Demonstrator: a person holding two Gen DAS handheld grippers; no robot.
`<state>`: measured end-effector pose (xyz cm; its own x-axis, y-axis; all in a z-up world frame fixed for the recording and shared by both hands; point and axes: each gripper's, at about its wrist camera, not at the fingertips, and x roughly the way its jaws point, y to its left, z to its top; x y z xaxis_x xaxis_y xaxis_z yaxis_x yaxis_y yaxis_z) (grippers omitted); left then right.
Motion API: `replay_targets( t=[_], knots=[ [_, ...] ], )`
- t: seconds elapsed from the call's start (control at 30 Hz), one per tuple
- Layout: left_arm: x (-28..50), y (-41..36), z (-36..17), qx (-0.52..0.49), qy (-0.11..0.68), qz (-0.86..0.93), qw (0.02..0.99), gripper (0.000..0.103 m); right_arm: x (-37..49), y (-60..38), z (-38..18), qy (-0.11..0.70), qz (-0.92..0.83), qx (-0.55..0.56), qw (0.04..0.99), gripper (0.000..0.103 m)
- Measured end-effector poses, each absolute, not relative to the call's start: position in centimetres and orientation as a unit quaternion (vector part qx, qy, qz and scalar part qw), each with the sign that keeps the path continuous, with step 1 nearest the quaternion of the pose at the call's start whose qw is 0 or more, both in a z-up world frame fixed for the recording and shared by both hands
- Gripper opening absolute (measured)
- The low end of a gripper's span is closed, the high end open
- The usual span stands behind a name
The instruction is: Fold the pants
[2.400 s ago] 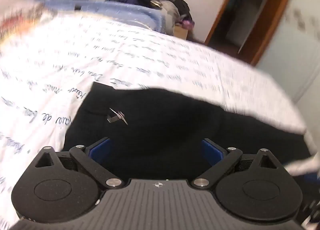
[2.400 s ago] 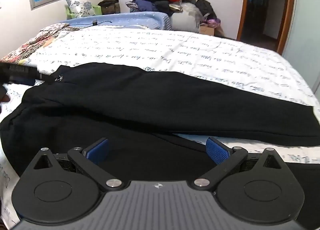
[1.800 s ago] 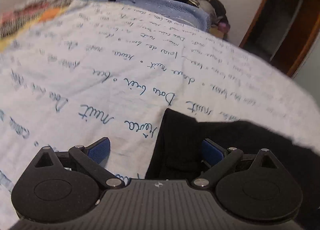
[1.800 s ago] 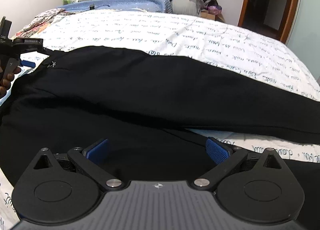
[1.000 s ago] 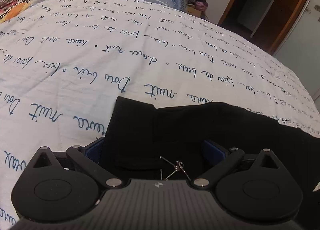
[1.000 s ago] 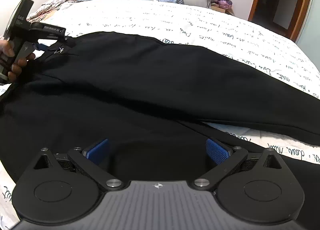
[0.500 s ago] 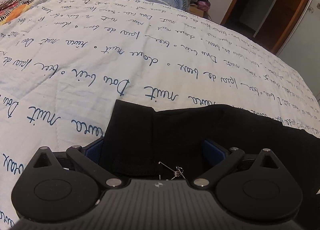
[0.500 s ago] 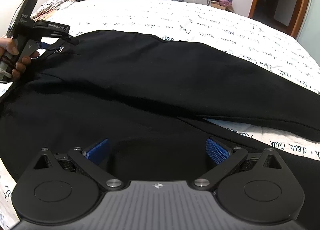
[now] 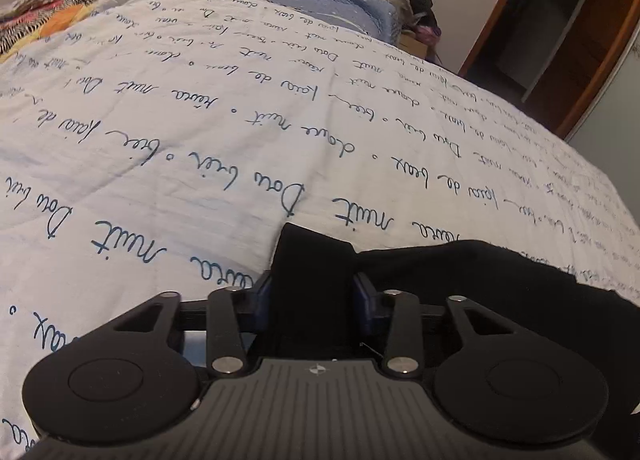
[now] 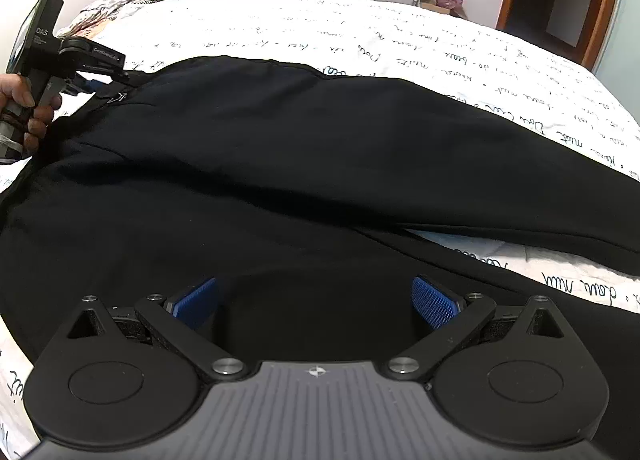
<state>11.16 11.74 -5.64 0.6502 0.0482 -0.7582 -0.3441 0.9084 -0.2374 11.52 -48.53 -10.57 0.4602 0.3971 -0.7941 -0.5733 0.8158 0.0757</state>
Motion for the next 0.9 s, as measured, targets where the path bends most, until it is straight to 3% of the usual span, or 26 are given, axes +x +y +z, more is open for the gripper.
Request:
replay_targets(
  t=[0.13, 0.3, 0.43, 0.63, 0.73, 0.8, 0.83, 0.87, 0.9],
  knots=[
    [10.5, 12.6, -5.5, -0.211, 0.398, 0.092, 0.888, 0.034, 11.6, -48.4, -10.6, 0.433, 0.289, -0.104, 0.847, 0.103],
    [10.1, 16.9, -6.8, -0.36, 0.382, 0.038, 0.85, 0.055, 11.7, -48.7, -10.6, 0.435, 0.29, -0.105, 0.846, 0.103],
    [9.4, 19.6, -8.2, -0.446, 0.369, 0.023, 0.815, 0.055, 11.7, -48.7, -10.6, 0.435, 0.287, -0.105, 0.847, 0.103],
    [10.0, 18.7, -8.6, -0.44, 0.364, 0.013, 0.821, 0.054, 11.9, -48.5, -11.0, 0.441, 0.288, -0.099, 0.844, 0.103],
    [10.6, 17.5, -8.0, -0.398, 0.368, 0.028, 0.84, 0.048, 11.7, -48.2, -10.9, 0.44, 0.293, -0.105, 0.843, 0.103],
    [11.2, 16.8, -7.6, -0.354, 0.383, 0.051, 0.852, 0.018, 11.5, -48.2, -10.8, 0.433, 0.295, -0.108, 0.845, 0.103],
    [11.2, 16.5, -7.4, -0.339, 0.382, 0.052, 0.858, 0.015, 11.4, -48.3, -10.6, 0.426, 0.296, -0.106, 0.848, 0.103],
    [11.2, 16.1, -7.1, -0.326, 0.379, 0.047, 0.865, 0.006, 11.4, -48.5, -10.4, 0.419, 0.296, -0.102, 0.852, 0.103],
    [11.2, 15.6, -6.6, -0.311, 0.376, 0.043, 0.872, 0.004, 11.5, -48.7, -10.1, 0.411, 0.298, -0.095, 0.856, 0.103]
  ],
)
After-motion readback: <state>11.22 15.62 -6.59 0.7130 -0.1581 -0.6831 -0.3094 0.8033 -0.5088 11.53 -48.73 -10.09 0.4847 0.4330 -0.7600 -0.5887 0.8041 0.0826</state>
